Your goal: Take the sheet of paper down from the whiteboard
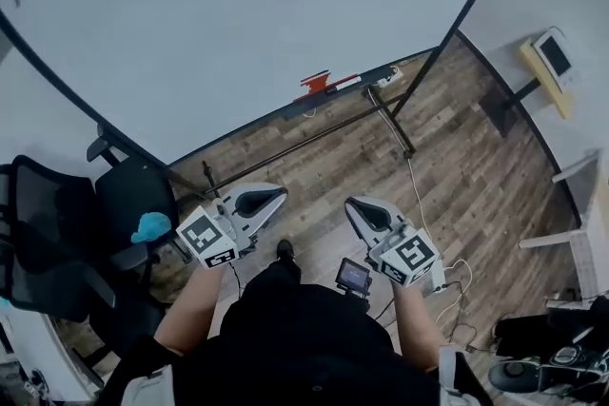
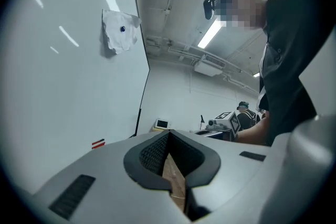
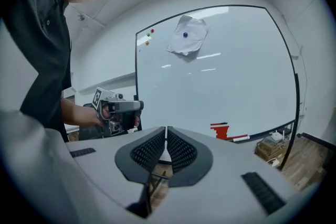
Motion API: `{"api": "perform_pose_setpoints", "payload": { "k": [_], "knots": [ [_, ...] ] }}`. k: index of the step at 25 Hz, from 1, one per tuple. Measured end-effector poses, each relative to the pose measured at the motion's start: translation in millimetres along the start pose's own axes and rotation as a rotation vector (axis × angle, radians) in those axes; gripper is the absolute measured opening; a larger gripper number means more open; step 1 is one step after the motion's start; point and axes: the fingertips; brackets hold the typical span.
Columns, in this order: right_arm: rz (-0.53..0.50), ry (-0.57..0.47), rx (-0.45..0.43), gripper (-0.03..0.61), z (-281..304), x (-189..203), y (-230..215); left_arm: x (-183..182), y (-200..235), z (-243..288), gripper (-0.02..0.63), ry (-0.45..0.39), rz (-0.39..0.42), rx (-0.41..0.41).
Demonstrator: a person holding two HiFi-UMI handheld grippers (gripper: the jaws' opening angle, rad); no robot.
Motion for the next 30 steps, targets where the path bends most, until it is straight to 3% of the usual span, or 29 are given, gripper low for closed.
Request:
{"api": "perform_pose_setpoints", "payload": {
  "k": [7,12,16,19,25,30],
  "knots": [
    [-0.086,-0.066,-0.026,0.021,68,-61,-52,-63,83,34,0.011,-0.026,0.124,-0.057],
    [-0.15,-0.125,-0.07,0.021,86,-107,-83,-117,113,50,0.011,-0.077,0.234,-0.127],
    [-0.293,-0.248,-0.139,0.021,101,-186,-106,-184,128,65,0.011,-0.119,0.431,-0.209],
    [-0.429,-0.314,-0.163,0.021,102,-253,-121,-241,129,77,0.011,-0.108,0.631,-0.304],
    [-0.734,-0.44,-0.093,0.021,87,-382,-148,-342,125,104,0.014,-0.079,1.026,-0.476],
    [-0.878,-0.497,-0.105,0.021,90,-455,-150,-389,132,130,0.02,-0.052,1.182,-0.628]
  ]
}}
Point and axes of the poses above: the fingertips, and each gripper's own axes: z forward along the fingers, y to its left, x out of its underside, and after that the axes turned 10 degrees about -x, right-handed
